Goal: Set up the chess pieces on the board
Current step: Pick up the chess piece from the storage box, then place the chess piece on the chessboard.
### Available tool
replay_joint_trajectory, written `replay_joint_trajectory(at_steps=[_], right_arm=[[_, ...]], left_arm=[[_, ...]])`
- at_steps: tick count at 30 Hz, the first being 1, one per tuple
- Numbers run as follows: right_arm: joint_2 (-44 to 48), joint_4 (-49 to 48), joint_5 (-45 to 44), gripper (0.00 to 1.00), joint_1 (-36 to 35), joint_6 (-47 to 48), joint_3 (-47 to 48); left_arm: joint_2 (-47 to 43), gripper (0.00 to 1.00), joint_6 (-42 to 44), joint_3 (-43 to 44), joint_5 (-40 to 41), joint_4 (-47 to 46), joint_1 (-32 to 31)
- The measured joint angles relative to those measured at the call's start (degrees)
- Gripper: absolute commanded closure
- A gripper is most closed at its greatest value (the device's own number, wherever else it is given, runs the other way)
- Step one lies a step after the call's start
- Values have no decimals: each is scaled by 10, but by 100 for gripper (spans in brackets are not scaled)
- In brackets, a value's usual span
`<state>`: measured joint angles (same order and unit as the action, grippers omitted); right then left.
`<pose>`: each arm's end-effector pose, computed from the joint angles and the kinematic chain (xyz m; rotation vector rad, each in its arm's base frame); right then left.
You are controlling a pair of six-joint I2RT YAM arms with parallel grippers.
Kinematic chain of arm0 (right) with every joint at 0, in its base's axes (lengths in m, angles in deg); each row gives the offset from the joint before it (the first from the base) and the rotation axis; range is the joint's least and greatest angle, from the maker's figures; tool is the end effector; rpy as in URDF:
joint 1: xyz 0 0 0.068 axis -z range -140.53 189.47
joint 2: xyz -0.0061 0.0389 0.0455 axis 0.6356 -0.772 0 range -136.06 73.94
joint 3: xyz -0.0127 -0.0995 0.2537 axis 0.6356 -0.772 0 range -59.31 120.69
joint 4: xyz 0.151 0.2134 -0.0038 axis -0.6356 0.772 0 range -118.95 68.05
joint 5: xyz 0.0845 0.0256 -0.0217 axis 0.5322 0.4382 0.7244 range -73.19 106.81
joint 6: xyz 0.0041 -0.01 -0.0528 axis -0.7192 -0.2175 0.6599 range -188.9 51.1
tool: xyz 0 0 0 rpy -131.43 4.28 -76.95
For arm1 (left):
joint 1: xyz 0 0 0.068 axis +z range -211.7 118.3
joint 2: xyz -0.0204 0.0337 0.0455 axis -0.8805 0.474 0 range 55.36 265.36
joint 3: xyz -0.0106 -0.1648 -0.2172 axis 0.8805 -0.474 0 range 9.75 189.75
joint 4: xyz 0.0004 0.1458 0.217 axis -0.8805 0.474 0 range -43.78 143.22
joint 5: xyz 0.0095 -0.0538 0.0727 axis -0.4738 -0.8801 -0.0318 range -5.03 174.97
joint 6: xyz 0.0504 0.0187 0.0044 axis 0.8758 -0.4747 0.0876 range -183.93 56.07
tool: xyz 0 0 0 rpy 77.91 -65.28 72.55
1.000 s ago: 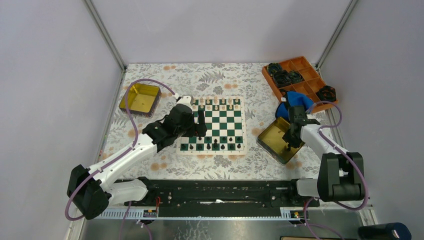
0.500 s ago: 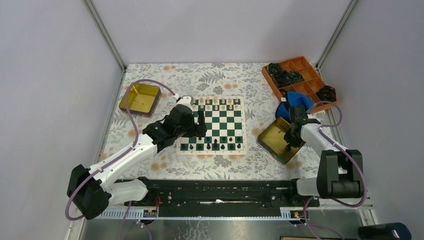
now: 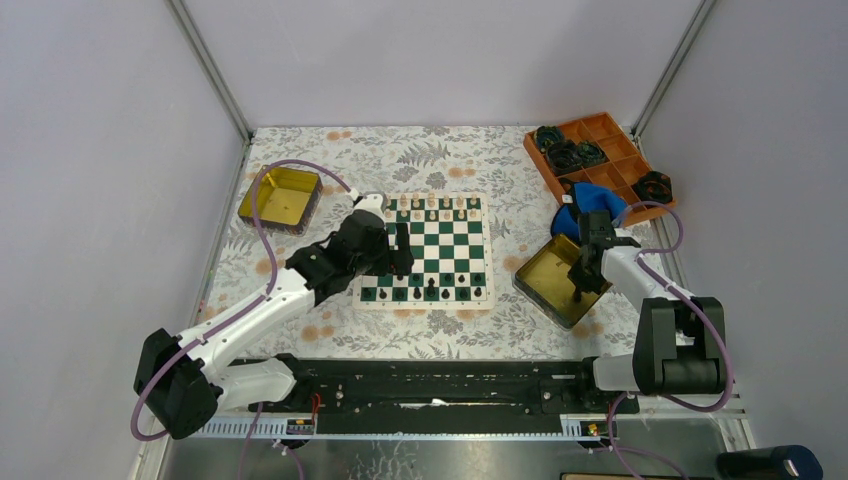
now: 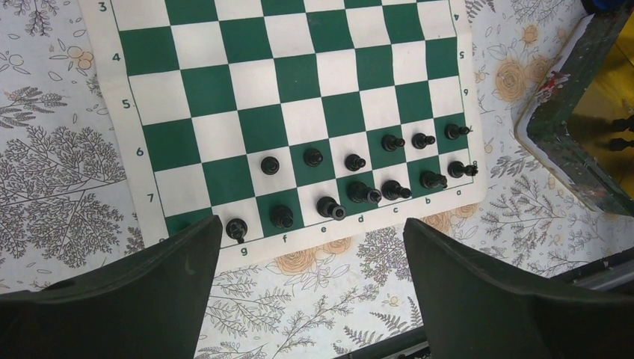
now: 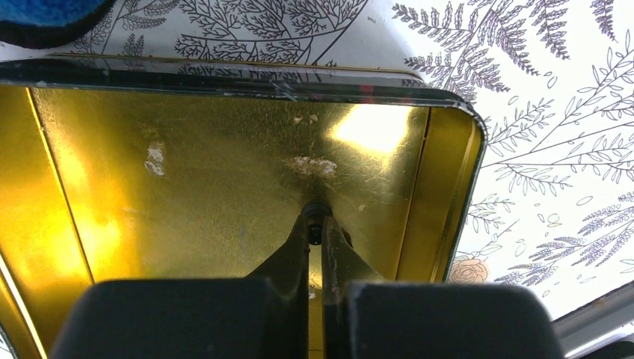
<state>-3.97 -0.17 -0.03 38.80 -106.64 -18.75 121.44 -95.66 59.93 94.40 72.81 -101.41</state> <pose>0.2397 -0.0076 0.1719 0.9205 2.4848 -0.1862 0.1927 -0.1524 0.2717 0.0781 2.3408 -0.4445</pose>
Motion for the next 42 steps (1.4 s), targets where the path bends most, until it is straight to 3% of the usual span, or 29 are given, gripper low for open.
replay_joint_trajectory(at_steps=[9,17,31,42], right_arm=[[18,27,2,100,0,25,23],[54,74,4,100,-22,46,110],[-45,135,0,100,-205,49,305],[-210,163,-3,100,-383,47,457]], left_arm=[[-5,1,0,-2,7,1,0],[-25,1,0,8,28,9,0],[-86,1,-3,80,71,66,0],[-139,1,-7,101,90,112,0]])
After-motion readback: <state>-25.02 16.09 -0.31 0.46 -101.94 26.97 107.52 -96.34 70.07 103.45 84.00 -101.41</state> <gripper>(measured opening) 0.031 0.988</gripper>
